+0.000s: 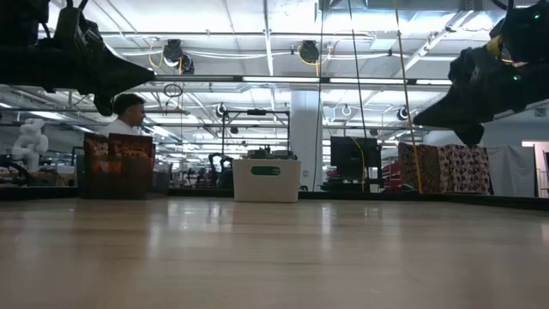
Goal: Sort spices by type
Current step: Return to Home Position
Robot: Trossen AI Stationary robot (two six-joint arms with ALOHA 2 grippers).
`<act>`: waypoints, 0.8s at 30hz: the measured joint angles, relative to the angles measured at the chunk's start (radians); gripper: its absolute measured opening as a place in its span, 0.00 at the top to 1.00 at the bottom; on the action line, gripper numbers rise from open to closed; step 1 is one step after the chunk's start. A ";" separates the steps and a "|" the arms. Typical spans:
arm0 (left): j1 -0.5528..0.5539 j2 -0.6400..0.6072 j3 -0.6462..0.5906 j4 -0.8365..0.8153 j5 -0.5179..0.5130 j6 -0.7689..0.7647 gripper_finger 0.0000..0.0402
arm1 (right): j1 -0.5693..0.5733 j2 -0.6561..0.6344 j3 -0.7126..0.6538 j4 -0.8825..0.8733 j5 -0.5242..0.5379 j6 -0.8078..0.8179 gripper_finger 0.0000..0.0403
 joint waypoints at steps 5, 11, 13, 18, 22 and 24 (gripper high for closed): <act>0.000 0.000 0.000 0.000 0.003 0.001 0.97 | 0.001 -0.041 0.000 -0.002 -0.001 0.001 1.00; 0.000 0.000 0.000 0.000 0.003 0.009 0.97 | 0.001 -0.050 -0.048 0.042 0.007 -0.021 1.00; 0.000 0.000 0.000 0.000 0.003 0.008 0.97 | 0.001 -0.050 -0.086 0.076 -0.001 0.009 1.00; 0.000 0.000 0.000 -0.002 0.004 -0.007 0.97 | 0.001 -0.049 -0.095 0.105 -0.008 0.038 1.00; 0.000 0.000 0.000 -0.010 0.004 0.011 0.97 | 0.001 -0.045 -0.095 0.090 -0.002 -0.077 1.00; 0.000 0.000 0.000 -0.011 0.004 0.004 0.97 | 0.001 -0.042 -0.095 0.090 -0.002 -0.126 1.00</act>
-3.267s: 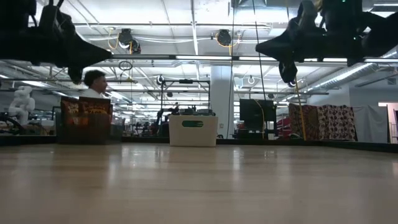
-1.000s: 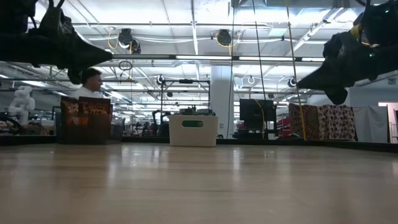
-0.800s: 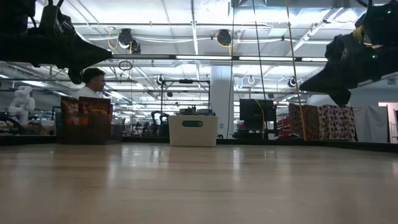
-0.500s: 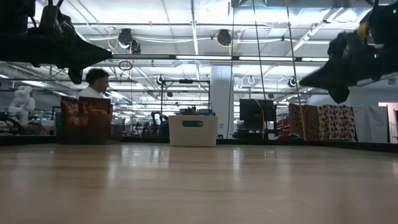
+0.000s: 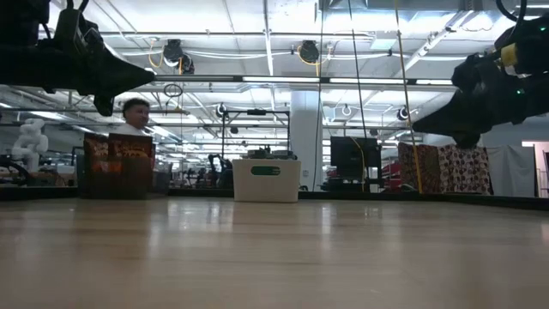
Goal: Sort spices by type
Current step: Return to Home Position
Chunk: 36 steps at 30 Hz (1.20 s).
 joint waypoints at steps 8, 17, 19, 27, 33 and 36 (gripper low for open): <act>0.000 0.000 0.000 0.000 0.000 -0.001 0.97 | 0.000 0.001 0.000 -0.001 0.000 -0.053 1.00; 0.000 0.000 0.000 0.000 0.000 -0.001 0.97 | 0.000 0.001 0.000 -0.001 0.001 -0.053 1.00; 0.000 0.000 0.000 0.000 0.000 -0.001 0.97 | 0.000 0.001 0.000 -0.001 0.001 -0.053 1.00; 0.000 0.000 0.000 0.000 0.000 -0.001 0.97 | 0.000 0.001 0.000 -0.002 0.001 -0.053 1.00; 0.000 0.000 0.000 0.000 0.000 -0.001 0.97 | 0.000 0.001 0.000 -0.002 0.002 -0.053 1.00; 0.000 0.000 0.000 0.000 0.000 -0.001 0.97 | 0.000 0.001 0.000 -0.002 0.002 -0.053 1.00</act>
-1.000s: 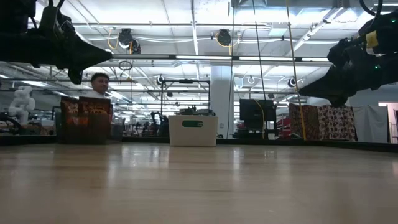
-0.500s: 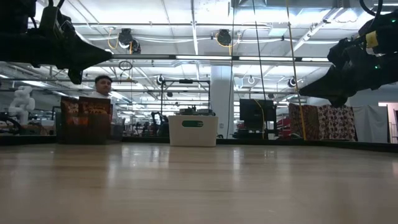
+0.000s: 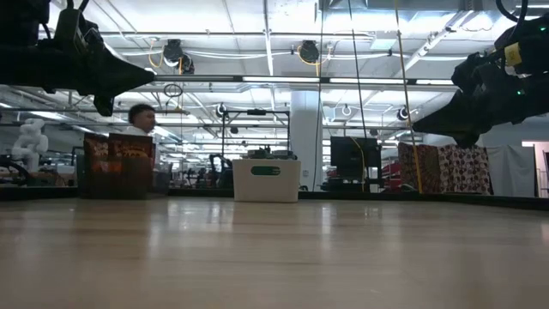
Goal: Sort spices by type
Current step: Return to Home Position
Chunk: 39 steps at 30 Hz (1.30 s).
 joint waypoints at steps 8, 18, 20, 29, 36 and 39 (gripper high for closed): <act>0.000 0.000 0.000 0.000 0.000 0.000 0.97 | 0.000 0.000 0.000 0.000 0.000 0.000 1.00; 0.000 0.000 0.000 0.000 0.000 0.000 0.97 | 0.000 0.000 0.000 0.000 0.000 0.000 1.00; 0.000 0.000 0.000 0.000 0.000 0.000 0.97 | 0.000 0.000 0.000 0.000 0.000 0.000 1.00; 0.000 0.000 0.000 0.000 0.000 0.000 0.97 | 0.083 0.001 0.000 0.000 0.004 0.000 1.00; 0.000 0.000 0.000 0.000 0.000 0.000 0.97 | 0.098 0.014 0.000 0.000 0.004 0.000 1.00; 0.000 0.000 0.000 0.000 0.000 0.000 0.97 | 0.098 0.024 0.000 0.000 0.004 0.000 1.00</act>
